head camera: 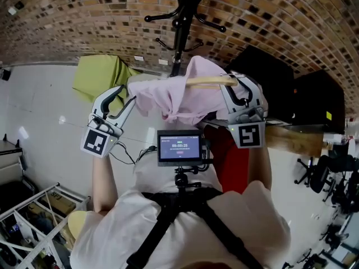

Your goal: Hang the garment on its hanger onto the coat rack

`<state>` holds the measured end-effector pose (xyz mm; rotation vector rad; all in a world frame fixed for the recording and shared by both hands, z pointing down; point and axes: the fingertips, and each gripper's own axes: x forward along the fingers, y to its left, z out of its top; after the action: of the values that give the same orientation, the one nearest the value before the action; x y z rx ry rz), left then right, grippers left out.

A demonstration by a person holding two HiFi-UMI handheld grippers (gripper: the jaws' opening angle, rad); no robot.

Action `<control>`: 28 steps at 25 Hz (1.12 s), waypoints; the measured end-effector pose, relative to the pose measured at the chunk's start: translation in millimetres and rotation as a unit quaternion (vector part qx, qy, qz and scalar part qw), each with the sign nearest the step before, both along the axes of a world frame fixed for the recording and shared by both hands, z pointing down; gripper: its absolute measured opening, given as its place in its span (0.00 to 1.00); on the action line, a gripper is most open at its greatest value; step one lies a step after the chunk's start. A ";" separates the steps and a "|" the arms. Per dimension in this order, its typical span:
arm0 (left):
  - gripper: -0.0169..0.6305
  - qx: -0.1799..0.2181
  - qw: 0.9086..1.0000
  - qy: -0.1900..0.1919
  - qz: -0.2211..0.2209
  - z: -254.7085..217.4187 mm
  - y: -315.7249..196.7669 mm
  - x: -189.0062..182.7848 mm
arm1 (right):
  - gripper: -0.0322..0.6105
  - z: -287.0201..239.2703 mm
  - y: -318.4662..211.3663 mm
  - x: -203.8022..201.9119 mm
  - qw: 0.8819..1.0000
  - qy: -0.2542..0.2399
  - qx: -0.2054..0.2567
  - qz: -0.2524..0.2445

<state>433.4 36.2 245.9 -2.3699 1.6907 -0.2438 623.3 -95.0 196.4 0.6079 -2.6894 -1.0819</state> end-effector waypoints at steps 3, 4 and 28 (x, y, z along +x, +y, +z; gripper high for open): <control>0.30 0.011 1.000 0.009 -0.018 -10.5 -14.5 0.6 | 0.21 -1.1 -16.4 -6.1 1.000 0.004 -0.007 -0.026; 0.30 0.012 1.000 0.011 -0.025 -10.8 -19.4 3.7 | 0.21 2.1 -22.7 -5.2 0.999 0.007 -0.010 -0.036; 0.30 -0.012 0.970 0.018 -0.243 -18.9 -153.3 105.6 | 0.21 7.2 -223.7 50.0 0.973 0.006 -0.009 -0.231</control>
<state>539.0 -117.1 227.0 -1.9455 2.2768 -0.3002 673.3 -318.7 203.6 -0.0412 -2.9023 -1.1474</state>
